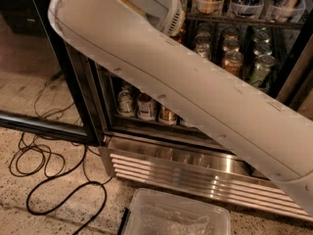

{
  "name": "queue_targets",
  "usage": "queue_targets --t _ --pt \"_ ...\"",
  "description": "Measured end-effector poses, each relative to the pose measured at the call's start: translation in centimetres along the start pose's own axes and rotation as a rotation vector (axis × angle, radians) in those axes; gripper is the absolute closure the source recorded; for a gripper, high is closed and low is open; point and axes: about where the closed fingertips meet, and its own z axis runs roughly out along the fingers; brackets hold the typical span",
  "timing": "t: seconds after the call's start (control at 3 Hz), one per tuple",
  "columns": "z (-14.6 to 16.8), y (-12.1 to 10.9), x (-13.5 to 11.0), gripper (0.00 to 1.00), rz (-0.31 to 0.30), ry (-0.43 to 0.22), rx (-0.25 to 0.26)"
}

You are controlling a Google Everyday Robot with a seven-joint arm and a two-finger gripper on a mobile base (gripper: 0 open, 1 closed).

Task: Pick coke can from top shelf of fridge

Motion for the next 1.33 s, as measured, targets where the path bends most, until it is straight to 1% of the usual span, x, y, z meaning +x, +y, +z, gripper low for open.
queue_targets --t 0.33,0.67,1.0,1.33 --pt "0.4 1.5 -0.4 1.00 -0.060 -0.016 -0.063" --pt "0.4 1.5 -0.4 1.00 -0.060 -0.016 -0.063" --pt "-0.4 0.4 0.2 1.00 -0.018 0.034 -0.089" --pt "-2.2 -1.6 1.3 1.00 0.065 0.101 -0.137"
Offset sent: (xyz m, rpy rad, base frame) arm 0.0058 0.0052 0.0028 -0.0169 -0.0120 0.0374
